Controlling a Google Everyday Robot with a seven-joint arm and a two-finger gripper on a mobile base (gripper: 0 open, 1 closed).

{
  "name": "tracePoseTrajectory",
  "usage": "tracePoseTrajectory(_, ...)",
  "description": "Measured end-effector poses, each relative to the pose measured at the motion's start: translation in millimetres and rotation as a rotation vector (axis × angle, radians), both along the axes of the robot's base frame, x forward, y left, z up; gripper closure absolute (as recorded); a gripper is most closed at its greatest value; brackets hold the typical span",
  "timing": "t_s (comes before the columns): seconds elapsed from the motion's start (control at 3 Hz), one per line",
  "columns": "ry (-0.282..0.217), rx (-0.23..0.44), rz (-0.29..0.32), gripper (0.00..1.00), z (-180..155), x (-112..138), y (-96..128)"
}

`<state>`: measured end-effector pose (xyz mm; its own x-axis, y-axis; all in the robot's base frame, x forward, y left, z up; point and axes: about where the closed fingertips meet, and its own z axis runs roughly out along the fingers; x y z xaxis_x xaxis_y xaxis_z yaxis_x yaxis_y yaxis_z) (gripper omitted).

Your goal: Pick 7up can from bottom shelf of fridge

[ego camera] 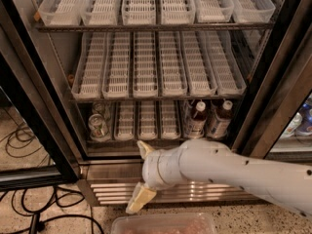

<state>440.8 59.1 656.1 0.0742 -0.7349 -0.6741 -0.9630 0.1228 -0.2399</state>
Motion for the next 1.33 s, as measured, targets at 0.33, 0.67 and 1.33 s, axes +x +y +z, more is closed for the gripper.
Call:
tracePoseTrajectory(0.33,0.011,-0.015,-0.027,0.0,-49.1,-9.2,15.7)
tracePoseTrajectory(0.67,-0.051,0.034,-0.059,0.0,-64.6,17.6,37.3)
tracePoseTrajectory(1.33,-0.227,0.174,-0.137,0.0,-39.9,76.9,65.9)
